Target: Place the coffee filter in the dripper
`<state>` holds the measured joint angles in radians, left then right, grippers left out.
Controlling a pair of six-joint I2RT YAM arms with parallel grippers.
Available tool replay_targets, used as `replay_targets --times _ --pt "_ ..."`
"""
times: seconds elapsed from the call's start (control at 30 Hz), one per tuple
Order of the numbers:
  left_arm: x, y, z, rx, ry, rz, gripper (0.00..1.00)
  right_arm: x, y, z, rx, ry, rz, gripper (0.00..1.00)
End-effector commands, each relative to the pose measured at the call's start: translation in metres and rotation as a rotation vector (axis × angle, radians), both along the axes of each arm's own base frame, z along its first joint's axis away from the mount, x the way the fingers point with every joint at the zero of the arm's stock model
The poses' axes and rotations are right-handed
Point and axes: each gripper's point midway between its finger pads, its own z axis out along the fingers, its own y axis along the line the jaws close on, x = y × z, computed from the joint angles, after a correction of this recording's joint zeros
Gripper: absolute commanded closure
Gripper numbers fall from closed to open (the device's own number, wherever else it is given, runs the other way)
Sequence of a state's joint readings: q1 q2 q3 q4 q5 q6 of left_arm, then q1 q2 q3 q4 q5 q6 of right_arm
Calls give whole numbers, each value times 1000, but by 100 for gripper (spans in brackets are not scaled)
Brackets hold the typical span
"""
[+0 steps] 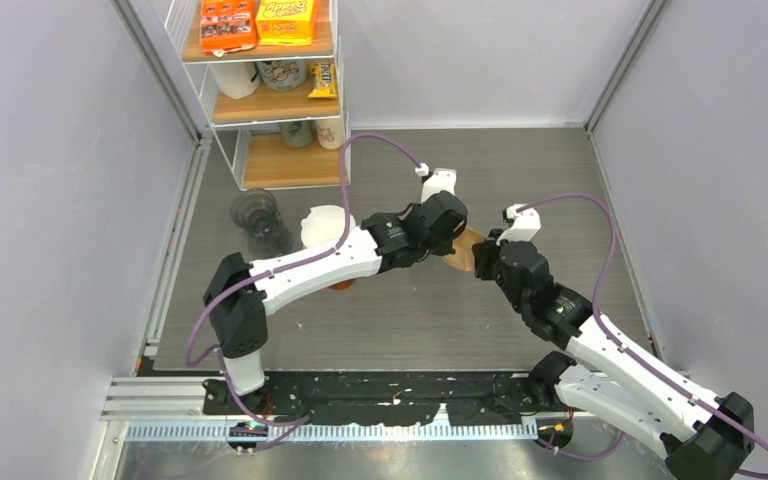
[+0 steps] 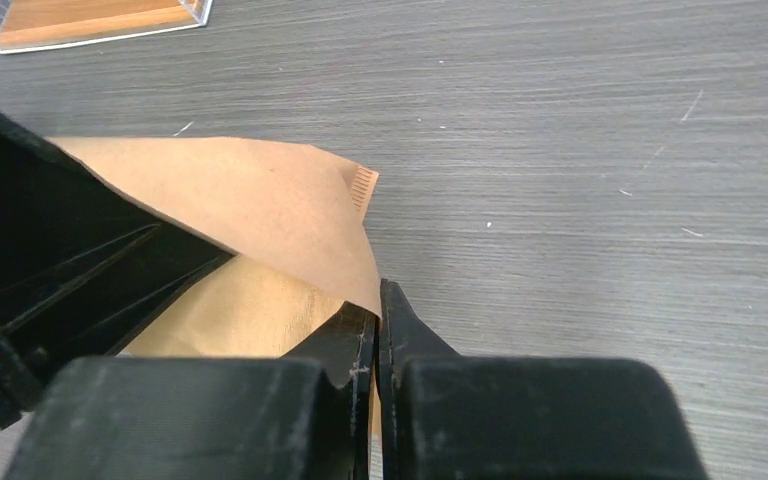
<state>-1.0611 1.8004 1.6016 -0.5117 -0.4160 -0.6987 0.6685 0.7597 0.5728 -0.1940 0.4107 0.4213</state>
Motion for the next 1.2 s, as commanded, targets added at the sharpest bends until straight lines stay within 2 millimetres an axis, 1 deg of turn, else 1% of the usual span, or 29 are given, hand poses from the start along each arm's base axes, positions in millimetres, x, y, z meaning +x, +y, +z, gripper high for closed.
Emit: replay_targets --times 0.0,0.17,0.3,0.47,0.57,0.63,0.67,0.7,0.77,0.8,0.83,0.87,0.9,0.93,0.97,1.0,1.03,1.07,1.1,1.17 --pt "7 11 19 18 -51 52 85 5 -19 15 7 -17 -134 95" --pt "8 16 18 47 -54 69 85 5 -21 15 11 -6 -149 95" --pt "6 16 20 56 -46 61 89 5 -19 16 19 -3 -141 93" --pt "-1 5 23 21 -24 0 89 6 -5 21 46 -22 -70 92" --pt "-3 4 25 16 -22 -17 88 4 8 25 68 -28 -1 89" --pt "-3 5 27 19 -28 -18 88 2 15 29 79 -30 40 81" --pt "-3 6 28 22 -33 -22 89 0 16 33 85 -38 54 73" --pt "-3 6 30 22 -37 -25 88 -2 19 34 91 -39 77 68" --pt "-3 6 33 21 -43 -30 88 -6 21 42 105 -55 101 52" --pt "-3 7 35 21 -47 -33 89 -8 20 49 115 -73 106 48" --pt "-3 7 37 19 -50 -33 89 -10 20 51 119 -77 113 40" --pt "-3 8 39 18 -54 -40 89 -13 18 58 132 -96 116 36" --pt "-3 7 41 19 -62 -51 90 -14 17 60 133 -103 118 29" --pt "-3 6 43 15 -70 -57 90 -17 14 67 142 -127 119 26" --pt "-3 7 45 12 -75 -62 90 -20 11 74 153 -152 121 21" --pt "-2 7 48 11 -80 -69 90 -21 9 77 157 -165 117 18" --pt "0 8 51 10 -84 -72 90 -24 5 85 174 -196 114 12" --pt "1 10 54 4 -85 -75 90 -24 2 86 181 -213 96 9" --pt "2 12 58 0 -86 -77 90 -28 -3 93 205 -243 85 0" --pt "6 19 64 -7 -89 -75 91 -29 -15 93 231 -278 34 4"
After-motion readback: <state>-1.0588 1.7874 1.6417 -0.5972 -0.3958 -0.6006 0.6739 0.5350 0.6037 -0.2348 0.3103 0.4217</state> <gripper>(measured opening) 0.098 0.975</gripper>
